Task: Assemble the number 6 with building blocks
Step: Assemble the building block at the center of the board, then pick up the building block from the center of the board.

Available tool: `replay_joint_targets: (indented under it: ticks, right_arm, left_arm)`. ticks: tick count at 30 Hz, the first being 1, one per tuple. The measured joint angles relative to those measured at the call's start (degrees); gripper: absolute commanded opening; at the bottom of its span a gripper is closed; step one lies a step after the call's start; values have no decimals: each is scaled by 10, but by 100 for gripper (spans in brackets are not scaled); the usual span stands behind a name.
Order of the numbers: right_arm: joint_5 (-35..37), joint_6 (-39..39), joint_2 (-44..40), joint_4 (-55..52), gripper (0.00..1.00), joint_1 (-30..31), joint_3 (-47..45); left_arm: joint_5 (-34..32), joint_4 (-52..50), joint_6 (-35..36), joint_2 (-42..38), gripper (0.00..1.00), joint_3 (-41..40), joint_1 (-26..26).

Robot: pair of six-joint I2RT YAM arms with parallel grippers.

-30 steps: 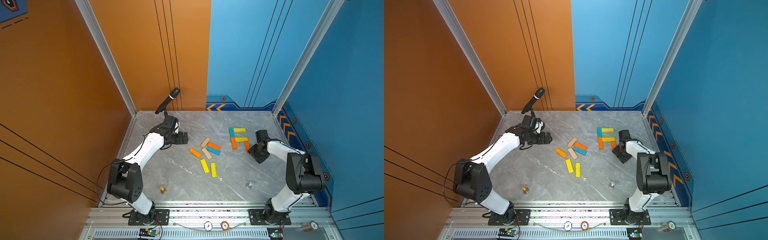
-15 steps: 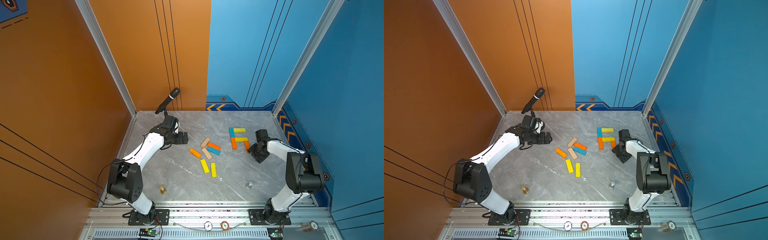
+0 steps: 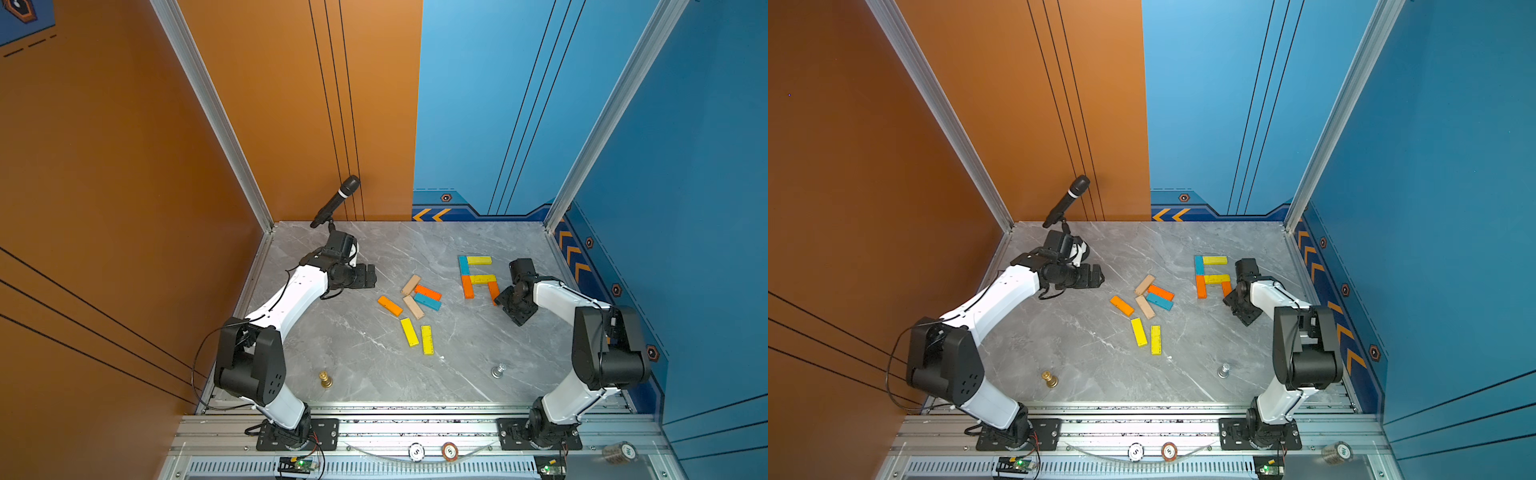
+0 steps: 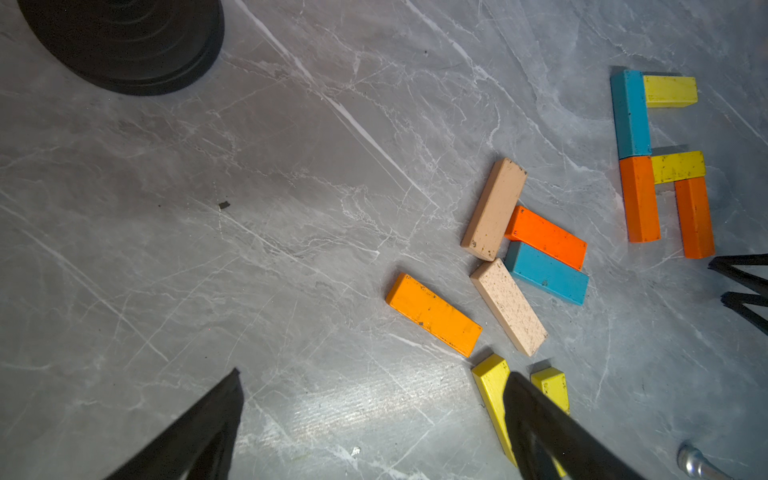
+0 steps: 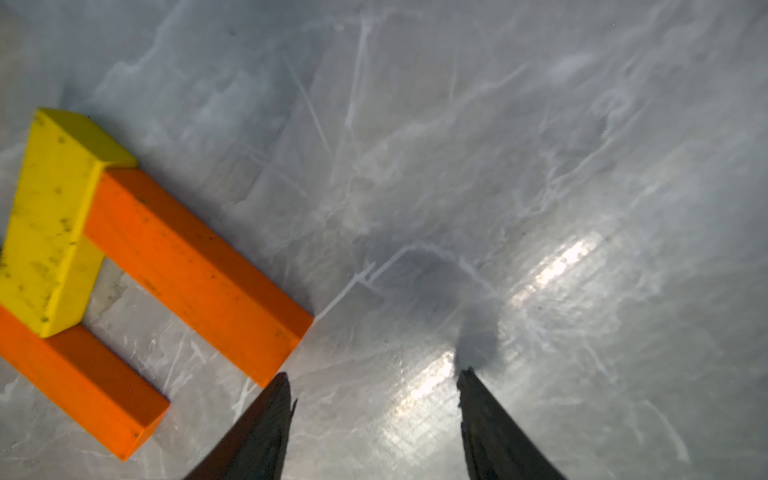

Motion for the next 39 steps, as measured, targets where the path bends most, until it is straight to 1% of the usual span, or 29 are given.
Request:
replay_joint_targets:
  ticks: [4, 7, 9, 13, 19, 23, 27, 33, 39]
  right_arm:
    - [8, -59, -45, 10, 67, 43, 25]
    - [-7, -128, -44, 26, 66, 83, 70]
    - [-20, -176, -25, 26, 65, 113, 107]
    - [-51, -276, 46, 19, 64, 175, 182]
    - [-81, -394, 143, -30, 62, 243, 253]
    - [-82, -448, 189, -65, 59, 261, 302]
    - [-82, -488, 212, -94, 59, 264, 334]
    - [-77, -526, 221, -133, 58, 270, 338]
    - [-75, -540, 231, -154, 57, 275, 338]
  left_arm:
    - [0, 0, -2, 0, 98, 0, 3]
    - [0, 0, -2, 0, 98, 0, 6]
    - [0, 0, -2, 0, 98, 0, 8]
    - [-1, 0, -2, 0, 98, 0, 10]
    - [-3, 0, -2, 0, 98, 0, 18]
    - [-7, 0, -2, 0, 98, -1, 19]
    - [-9, 0, -2, -1, 98, -1, 19]
    - [-10, 0, -2, -3, 97, -1, 24]
    - [-10, 0, -2, -3, 98, -1, 25]
